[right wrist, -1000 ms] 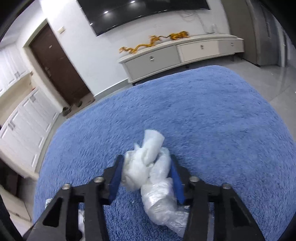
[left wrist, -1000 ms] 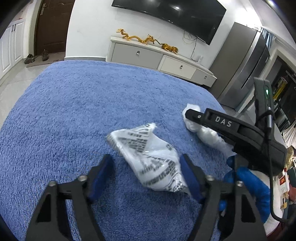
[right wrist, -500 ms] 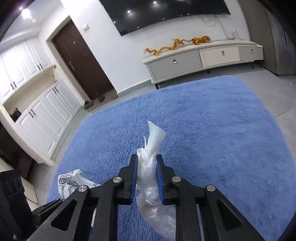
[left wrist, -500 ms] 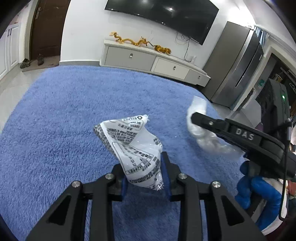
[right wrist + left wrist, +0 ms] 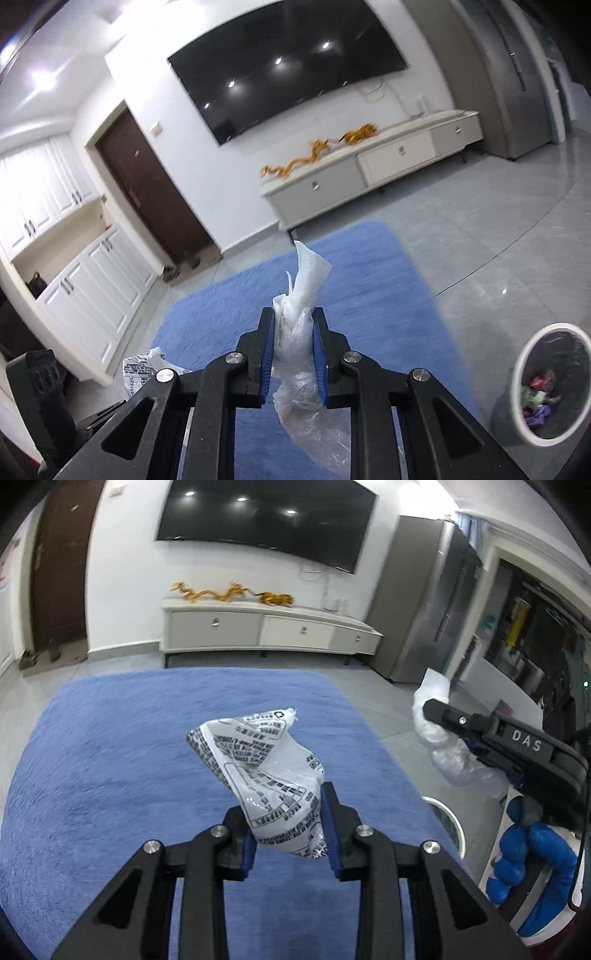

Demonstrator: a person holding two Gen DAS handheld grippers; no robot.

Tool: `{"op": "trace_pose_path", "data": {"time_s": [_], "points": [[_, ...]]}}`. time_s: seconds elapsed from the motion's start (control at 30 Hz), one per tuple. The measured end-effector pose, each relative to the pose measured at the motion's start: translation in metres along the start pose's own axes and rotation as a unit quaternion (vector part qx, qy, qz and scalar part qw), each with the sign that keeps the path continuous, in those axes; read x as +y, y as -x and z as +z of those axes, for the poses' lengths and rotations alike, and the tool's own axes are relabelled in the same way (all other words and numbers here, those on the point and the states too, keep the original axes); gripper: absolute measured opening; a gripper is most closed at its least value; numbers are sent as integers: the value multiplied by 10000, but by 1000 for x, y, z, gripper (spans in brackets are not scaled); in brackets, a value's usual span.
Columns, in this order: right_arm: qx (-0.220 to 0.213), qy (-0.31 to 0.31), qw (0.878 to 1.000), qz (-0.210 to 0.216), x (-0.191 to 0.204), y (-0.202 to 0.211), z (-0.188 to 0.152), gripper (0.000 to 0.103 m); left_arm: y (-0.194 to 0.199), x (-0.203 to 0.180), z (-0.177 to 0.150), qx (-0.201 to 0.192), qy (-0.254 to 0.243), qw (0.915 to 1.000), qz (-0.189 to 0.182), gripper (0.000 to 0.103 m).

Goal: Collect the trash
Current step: 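Carry both held wrappers over the grey bin, then open both tools to drop the wrappers into the bin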

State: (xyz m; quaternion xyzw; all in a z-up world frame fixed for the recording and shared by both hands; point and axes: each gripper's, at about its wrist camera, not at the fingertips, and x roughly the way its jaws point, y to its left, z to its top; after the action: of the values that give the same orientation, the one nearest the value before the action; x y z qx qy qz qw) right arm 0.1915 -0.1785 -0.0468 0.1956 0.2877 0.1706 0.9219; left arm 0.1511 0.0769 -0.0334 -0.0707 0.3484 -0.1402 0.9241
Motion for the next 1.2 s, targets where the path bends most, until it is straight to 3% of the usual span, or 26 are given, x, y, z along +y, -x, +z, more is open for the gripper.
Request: {"op": "trace_pose_path", "data": {"time_s": [0.23, 0.57, 0.83, 1.2], "points": [[-391, -227, 9976, -526, -73, 66, 11, 18, -22, -97, 2, 225, -725, 9965, -347, 29], [-430, -785, 9864, -1376, -201, 110, 2, 18, -97, -220, -9, 972, -1397, 9809, -947, 29], [-109, -1591, 9726, -1693, -297, 94, -23, 18, -195, -300, -15, 1747, -1758, 9625, -1104, 30], [391, -2526, 9453, -2028, -388, 47, -71, 24, -317, -345, -43, 2765, -1789, 9379, -1091, 35]]}}
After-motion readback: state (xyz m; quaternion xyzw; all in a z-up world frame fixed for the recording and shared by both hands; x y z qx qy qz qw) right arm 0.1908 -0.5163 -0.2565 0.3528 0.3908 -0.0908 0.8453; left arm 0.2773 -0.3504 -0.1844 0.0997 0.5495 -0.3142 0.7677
